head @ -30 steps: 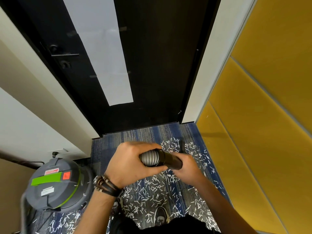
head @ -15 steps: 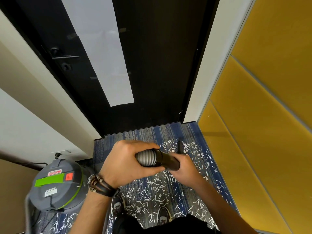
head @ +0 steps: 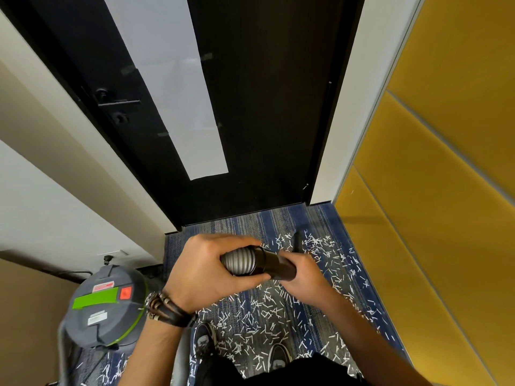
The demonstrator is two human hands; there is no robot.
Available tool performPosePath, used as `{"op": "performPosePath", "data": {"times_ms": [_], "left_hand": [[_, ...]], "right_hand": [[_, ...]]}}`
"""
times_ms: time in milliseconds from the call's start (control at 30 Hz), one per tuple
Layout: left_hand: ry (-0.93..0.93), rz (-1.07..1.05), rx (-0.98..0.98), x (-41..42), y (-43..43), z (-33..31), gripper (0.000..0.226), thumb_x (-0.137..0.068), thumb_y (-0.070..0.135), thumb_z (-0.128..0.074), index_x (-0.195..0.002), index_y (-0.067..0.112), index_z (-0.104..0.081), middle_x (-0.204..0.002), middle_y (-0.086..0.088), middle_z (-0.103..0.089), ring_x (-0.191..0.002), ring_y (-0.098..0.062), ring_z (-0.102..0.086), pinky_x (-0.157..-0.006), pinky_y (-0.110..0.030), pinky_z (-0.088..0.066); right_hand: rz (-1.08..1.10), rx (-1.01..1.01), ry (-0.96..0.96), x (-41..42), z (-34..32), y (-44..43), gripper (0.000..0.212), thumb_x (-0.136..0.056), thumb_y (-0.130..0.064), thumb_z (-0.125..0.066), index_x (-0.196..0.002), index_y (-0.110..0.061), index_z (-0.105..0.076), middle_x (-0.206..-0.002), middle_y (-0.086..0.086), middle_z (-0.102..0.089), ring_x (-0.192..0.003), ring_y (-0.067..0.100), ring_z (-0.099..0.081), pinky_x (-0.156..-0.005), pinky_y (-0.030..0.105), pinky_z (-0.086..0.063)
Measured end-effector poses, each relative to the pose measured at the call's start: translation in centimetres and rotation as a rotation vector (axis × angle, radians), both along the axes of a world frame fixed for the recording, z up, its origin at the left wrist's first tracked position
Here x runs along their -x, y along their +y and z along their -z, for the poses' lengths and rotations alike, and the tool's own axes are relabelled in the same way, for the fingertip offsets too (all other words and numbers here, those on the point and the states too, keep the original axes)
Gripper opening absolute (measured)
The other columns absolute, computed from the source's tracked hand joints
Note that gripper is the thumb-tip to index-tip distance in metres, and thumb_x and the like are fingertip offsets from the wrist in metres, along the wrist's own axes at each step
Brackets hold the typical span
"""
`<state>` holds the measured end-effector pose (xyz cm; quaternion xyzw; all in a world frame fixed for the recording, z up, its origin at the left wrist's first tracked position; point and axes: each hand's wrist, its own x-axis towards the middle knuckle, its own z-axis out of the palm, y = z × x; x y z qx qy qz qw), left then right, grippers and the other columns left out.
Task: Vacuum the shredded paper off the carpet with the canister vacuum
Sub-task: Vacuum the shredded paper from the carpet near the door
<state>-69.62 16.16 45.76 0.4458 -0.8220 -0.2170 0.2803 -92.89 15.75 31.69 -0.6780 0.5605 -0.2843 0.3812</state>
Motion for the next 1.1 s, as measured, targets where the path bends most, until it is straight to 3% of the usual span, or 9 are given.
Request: {"op": "performPosePath", "data": {"times_ms": [167, 400, 533, 700, 900, 1033, 1100], "left_hand": [[0.015, 0.009, -0.029, -0.1, 0.6, 0.2, 0.051, -0.072, 0.060, -0.089, -0.116, 0.037, -0.077, -0.103, 0.025, -0.075, -0.094, 0.008, -0.070, -0.085, -0.027, -0.061], [0.012, 0.018, 0.019, 0.0, 0.7, -1.1, 0.047, -0.074, 0.056, -0.089, -0.116, 0.038, -0.077, -0.103, 0.027, -0.074, -0.092, 0.009, -0.070, -0.082, -0.021, -0.060], [0.028, 0.001, 0.014, 0.5, 0.9, -1.4, 0.047, -0.074, 0.056, -0.089, -0.114, 0.033, -0.078, -0.100, 0.025, -0.075, -0.090, 0.008, -0.070, -0.082, -0.016, -0.057], [-0.026, -0.051, 0.024, 0.4, 0.9, -1.7, 0.053, -0.077, 0.058, -0.088, -0.121, 0.032, -0.076, -0.107, 0.022, -0.075, -0.095, 0.009, -0.070, -0.087, -0.014, -0.056], [-0.054, -0.055, 0.008, 0.3, 1.1, -1.5, 0.052, -0.075, 0.053, -0.091, -0.120, 0.033, -0.077, -0.107, 0.022, -0.075, -0.095, 0.007, -0.070, -0.088, -0.018, -0.057], [-0.054, -0.030, 0.000, -0.9, 0.5, -1.7, 0.052, -0.074, 0.056, -0.090, -0.119, 0.033, -0.077, -0.107, 0.023, -0.075, -0.094, 0.007, -0.071, -0.084, -0.024, -0.060], [-0.046, -0.032, 0.004, -1.4, 0.5, -1.6, 0.052, -0.073, 0.057, -0.089, -0.118, 0.033, -0.078, -0.105, 0.024, -0.076, -0.094, 0.006, -0.072, -0.085, -0.024, -0.060]], "right_hand": [[0.010, 0.007, 0.010, 0.4, 0.5, 0.9, 0.044, -0.083, -0.007, -0.072, -0.076, -0.048, -0.059, -0.070, -0.011, -0.064, -0.065, 0.007, -0.061, -0.057, 0.018, -0.042], [-0.036, -0.010, 0.025, 0.1, -0.3, 0.7, 0.027, -0.084, -0.010, -0.073, -0.083, -0.035, -0.061, -0.072, -0.010, -0.063, -0.068, 0.003, -0.061, -0.059, 0.012, -0.039], [-0.037, -0.008, 0.036, 0.9, -0.9, 0.4, 0.039, -0.085, -0.008, -0.072, -0.078, -0.044, -0.057, -0.071, -0.011, -0.063, -0.066, 0.002, -0.061, -0.059, 0.012, -0.040], [-0.048, 0.007, 0.059, 1.3, -1.7, -0.2, 0.027, -0.090, -0.007, -0.073, -0.084, -0.031, -0.061, -0.073, -0.012, -0.063, -0.067, -0.003, -0.061, -0.057, 0.010, -0.039], [-0.078, -0.014, 0.058, 0.5, -1.2, -0.8, 0.018, -0.086, -0.009, -0.071, -0.084, -0.026, -0.064, -0.076, -0.010, -0.066, -0.070, 0.002, -0.062, -0.063, 0.019, -0.045], [-0.081, -0.057, 0.054, -0.9, -0.8, -0.5, 0.029, -0.084, -0.010, -0.072, -0.085, -0.036, -0.061, -0.077, -0.012, -0.065, -0.072, -0.001, -0.062, -0.064, 0.016, -0.043], [-0.098, -0.067, 0.059, -1.2, -0.8, -0.6, 0.025, -0.085, -0.009, -0.072, -0.087, -0.033, -0.064, -0.078, -0.014, -0.065, -0.073, -0.003, -0.062, -0.065, 0.014, -0.042]]}}
